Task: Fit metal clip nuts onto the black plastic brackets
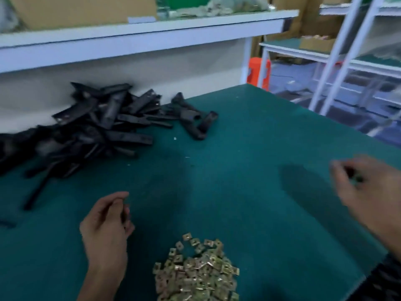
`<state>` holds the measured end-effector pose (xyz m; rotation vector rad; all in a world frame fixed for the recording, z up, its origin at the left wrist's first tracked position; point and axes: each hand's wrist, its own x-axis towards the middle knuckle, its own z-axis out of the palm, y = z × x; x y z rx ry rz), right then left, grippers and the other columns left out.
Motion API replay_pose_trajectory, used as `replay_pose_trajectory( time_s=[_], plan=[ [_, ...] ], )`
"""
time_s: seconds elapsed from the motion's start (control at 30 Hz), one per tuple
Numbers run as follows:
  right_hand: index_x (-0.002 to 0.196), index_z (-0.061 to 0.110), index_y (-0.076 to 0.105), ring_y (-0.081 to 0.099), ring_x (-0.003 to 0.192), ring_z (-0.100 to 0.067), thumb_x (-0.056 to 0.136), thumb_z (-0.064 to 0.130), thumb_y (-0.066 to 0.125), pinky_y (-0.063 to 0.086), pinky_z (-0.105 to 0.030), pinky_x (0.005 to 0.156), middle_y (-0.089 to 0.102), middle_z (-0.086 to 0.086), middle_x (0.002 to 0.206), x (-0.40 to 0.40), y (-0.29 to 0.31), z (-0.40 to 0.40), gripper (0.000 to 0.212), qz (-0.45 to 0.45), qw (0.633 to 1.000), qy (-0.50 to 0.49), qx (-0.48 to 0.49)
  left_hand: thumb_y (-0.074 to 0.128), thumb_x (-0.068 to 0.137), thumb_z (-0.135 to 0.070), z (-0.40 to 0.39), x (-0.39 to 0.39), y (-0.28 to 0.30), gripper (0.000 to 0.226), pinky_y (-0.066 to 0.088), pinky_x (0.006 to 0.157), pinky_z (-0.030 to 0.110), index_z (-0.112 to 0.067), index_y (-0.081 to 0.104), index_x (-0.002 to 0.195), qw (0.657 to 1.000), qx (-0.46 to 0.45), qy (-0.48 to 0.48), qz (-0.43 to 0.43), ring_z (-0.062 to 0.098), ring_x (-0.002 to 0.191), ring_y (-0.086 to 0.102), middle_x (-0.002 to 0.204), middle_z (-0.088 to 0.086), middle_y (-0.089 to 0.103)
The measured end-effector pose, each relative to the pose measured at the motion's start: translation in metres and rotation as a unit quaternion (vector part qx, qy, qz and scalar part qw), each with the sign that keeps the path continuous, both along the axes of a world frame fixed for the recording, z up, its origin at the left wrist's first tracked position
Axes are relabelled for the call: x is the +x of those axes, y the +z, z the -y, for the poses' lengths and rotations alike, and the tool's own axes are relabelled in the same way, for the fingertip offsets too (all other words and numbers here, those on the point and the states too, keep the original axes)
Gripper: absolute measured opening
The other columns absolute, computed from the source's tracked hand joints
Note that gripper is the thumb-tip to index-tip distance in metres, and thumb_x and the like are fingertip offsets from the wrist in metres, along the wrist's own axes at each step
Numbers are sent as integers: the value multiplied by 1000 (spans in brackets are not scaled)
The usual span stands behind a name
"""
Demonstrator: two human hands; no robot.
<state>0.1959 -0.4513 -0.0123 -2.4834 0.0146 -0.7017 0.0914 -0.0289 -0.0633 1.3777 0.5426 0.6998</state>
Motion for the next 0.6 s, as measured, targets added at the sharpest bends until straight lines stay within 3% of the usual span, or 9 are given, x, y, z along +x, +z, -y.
replay_pose_trajectory(
  time_s=[0.03, 0.1, 0.13, 0.17, 0.23, 0.3, 0.43, 0.53, 0.6],
  plan=[
    [83, 26, 64, 55, 63, -18, 98, 37, 56, 45, -33, 60, 61, 3, 72, 10, 12, -45, 20, 67, 997, 40, -23, 48, 105, -13, 0, 0, -1, 31, 29, 42, 25, -17, 70, 85, 1000, 9, -1, 3, 14, 48, 34, 61, 0, 48],
    [101, 16, 73, 67, 84, -27, 96, 32, 64, 51, -35, 78, 72, -7, 97, 54, 9, -121, 19, 26, 986, 162, -40, 49, 105, -16, 4, 1, -2, 28, 28, 44, 26, -20, 70, 86, 999, 48, -20, -3, 13, 49, 32, 58, -5, 43],
    [118, 12, 69, 67, 100, -30, 96, 36, 65, 51, -36, 89, 69, -10, 116, 75, 6, -157, 33, -32, 979, 197, -49, 51, 105, -18, 5, 0, -2, 26, 29, 46, 27, -22, 70, 87, 997, 69, -30, -9, 12, 50, 33, 58, -6, 43],
    [135, 11, 58, 61, 115, -34, 96, 42, 64, 50, -40, 97, 57, -12, 133, 92, 3, -188, 50, -98, 970, 206, -85, 52, 104, -21, 6, 0, -3, 24, 30, 49, 29, -24, 71, 88, 996, 84, -37, -15, 12, 51, 34, 59, -7, 44],
    [151, 16, 37, 46, 132, -39, 97, 54, 58, 51, -49, 99, 28, -12, 151, 119, -6, -230, 70, -163, 950, 206, -169, 55, 99, -28, 5, -2, -2, 20, 29, 51, 32, -25, 71, 89, 995, 89, -41, -12, 14, 51, 33, 59, -7, 43],
    [146, 15, 41, 42, 133, -38, 98, 54, 55, 52, -50, 89, 23, -12, 149, 138, -11, -258, 63, -149, 944, 167, -244, 55, 97, -28, 3, 0, -1, 19, 28, 50, 33, -26, 72, 88, 995, 90, -37, -12, 15, 50, 32, 57, -6, 42],
    [124, 5, 65, 46, 123, -38, 103, 33, 54, 52, -48, 81, 43, -16, 132, 152, -4, -282, 37, -78, 937, 126, -318, 55, 101, -19, 2, 1, 0, 24, 29, 47, 33, -28, 71, 86, 994, 100, -38, -29, 14, 50, 35, 56, -8, 45],
    [106, 3, 70, 56, 97, -43, 103, 28, 53, 47, -43, 69, 51, -16, 104, 144, 7, -275, 30, 42, 974, 142, -170, 55, 100, -22, 3, 0, 1, 22, 31, 46, 29, -27, 70, 86, 991, 124, -51, -31, 10, 50, 37, 56, -11, 46],
    [103, 6, 72, 55, 78, -37, 102, 29, 51, 33, -33, 64, 47, -8, 86, 119, 14, -269, 31, 115, 970, 211, -28, 55, 97, -34, 5, -1, 2, 20, 33, 47, 32, -26, 69, 85, 992, 110, -65, -17, 12, 52, 38, 58, -9, 47]
  ],
)
